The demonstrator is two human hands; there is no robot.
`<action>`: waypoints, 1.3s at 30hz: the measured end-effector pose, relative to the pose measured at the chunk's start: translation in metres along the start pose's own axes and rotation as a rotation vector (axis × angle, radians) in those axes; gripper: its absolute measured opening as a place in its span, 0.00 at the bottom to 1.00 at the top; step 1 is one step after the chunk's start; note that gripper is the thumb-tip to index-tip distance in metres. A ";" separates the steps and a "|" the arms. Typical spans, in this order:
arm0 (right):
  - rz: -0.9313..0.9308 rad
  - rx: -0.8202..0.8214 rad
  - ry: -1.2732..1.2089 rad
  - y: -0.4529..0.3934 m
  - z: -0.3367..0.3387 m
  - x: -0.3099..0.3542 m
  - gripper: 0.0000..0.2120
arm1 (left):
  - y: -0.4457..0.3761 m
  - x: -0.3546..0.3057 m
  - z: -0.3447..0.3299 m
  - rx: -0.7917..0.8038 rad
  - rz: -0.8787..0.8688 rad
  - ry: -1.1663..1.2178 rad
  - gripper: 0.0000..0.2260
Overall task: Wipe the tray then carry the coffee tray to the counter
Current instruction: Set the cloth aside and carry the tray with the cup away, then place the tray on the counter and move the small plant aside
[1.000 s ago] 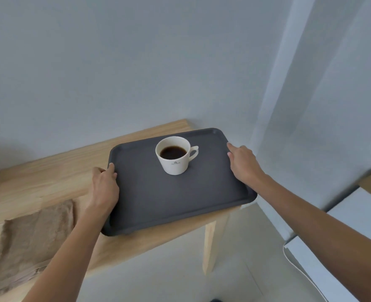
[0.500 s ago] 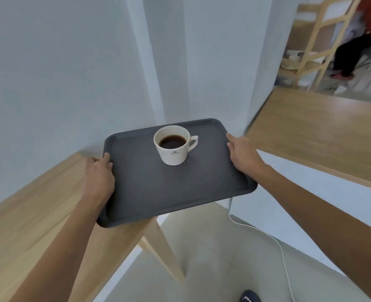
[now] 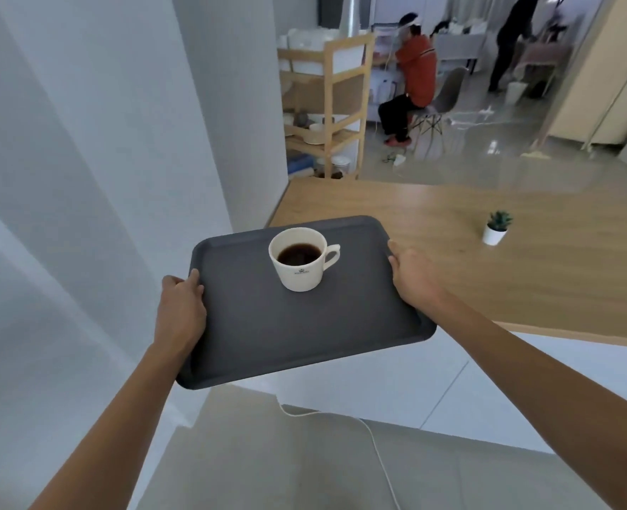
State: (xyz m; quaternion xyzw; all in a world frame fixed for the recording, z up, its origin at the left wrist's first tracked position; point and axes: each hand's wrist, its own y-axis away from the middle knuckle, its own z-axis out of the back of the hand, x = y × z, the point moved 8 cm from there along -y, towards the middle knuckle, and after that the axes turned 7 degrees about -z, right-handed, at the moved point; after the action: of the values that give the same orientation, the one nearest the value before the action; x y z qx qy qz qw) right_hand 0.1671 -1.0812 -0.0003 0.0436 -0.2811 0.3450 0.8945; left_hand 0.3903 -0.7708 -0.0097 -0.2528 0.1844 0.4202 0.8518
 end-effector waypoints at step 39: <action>-0.534 0.023 0.210 -0.292 -0.070 -0.281 0.21 | -0.320 -0.116 -0.394 0.372 -0.133 0.038 0.20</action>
State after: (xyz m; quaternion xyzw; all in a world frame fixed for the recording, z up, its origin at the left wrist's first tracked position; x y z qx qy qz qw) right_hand 0.2182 -1.4505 -0.1751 0.0903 -0.1614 0.1031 0.9773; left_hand 0.5423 -1.2400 -0.1770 -0.1108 0.2579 0.3170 0.9060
